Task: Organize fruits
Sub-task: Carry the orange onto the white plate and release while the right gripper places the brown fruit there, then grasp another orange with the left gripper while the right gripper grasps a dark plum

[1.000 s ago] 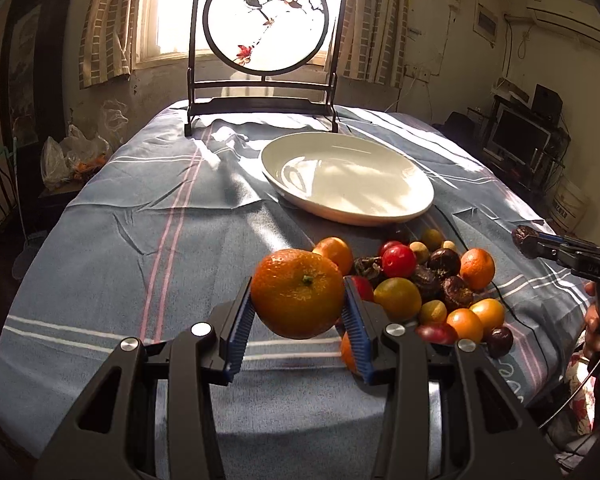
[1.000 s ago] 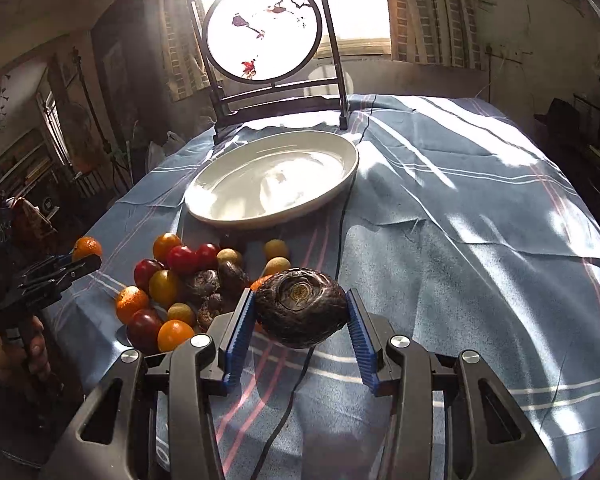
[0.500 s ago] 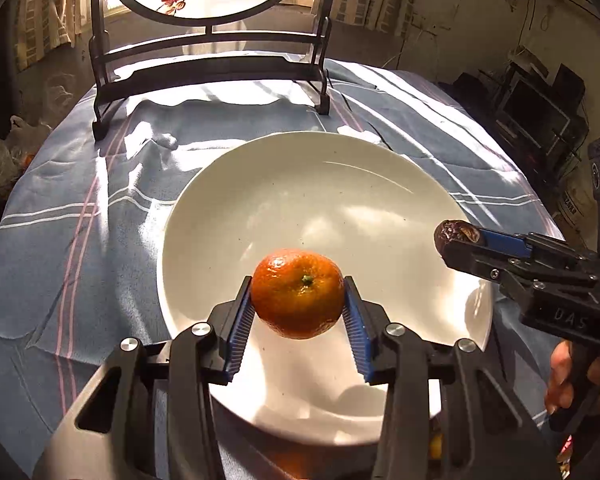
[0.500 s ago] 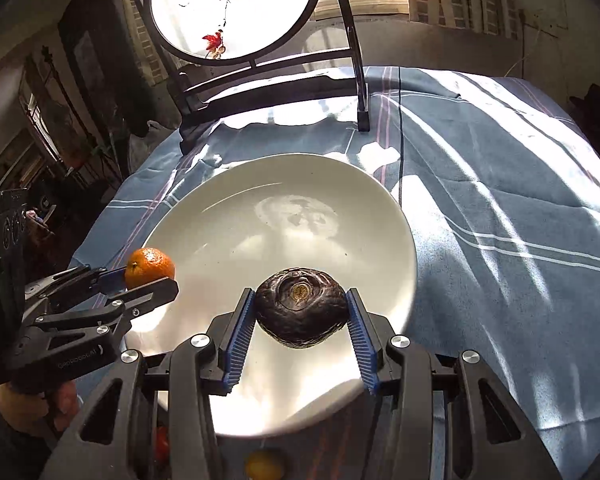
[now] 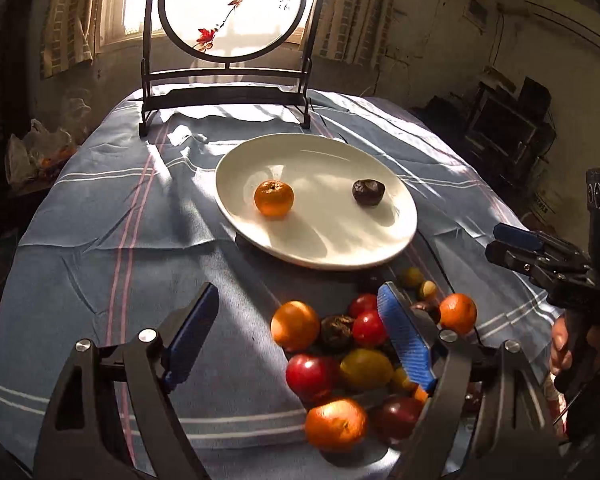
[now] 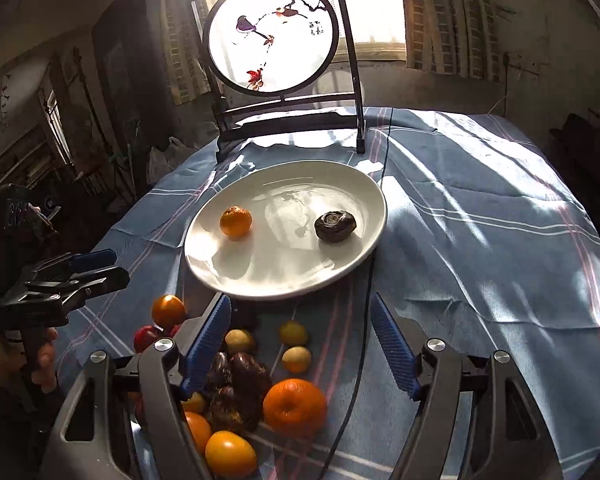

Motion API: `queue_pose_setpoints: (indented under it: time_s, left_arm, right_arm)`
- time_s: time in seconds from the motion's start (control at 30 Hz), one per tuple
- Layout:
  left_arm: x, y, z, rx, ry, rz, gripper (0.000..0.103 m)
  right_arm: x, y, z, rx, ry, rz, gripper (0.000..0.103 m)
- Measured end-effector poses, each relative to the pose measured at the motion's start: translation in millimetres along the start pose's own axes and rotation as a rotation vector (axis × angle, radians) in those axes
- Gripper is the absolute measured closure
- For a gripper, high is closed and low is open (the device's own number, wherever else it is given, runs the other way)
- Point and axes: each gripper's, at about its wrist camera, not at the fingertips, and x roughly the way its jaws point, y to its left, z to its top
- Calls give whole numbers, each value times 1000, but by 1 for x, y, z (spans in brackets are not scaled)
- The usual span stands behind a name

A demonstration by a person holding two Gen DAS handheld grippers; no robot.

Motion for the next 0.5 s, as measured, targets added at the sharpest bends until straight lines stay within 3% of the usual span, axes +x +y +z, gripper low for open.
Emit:
queue_pose_setpoints:
  time_s: [0.07,0.17,0.23,0.27,0.37,0.5]
  left_arm:
    - [-17,-15,-31,55,4,4,24]
    - [-24,-23,-67,52,43,-16,24]
    - [-22,-30,-82,77,47,15,24]
    - [-20,-32,-87,92,46,40,25]
    - [-13,-38,-94,122,54,53,43]
    - [-3,-37,-95,139,43,92,46]
  right_arm:
    - [-21,6,-29,3,-8,11,28]
    - [-42,14,-65,-6,-4,26,28]
    - [-52,18,-82,-11,0,16,28]
    - [-56,19,-89,-11,3,14,28]
    - [-63,21,-103,-1,11,9,28]
    - [-69,21,-112,6,14,11,28]
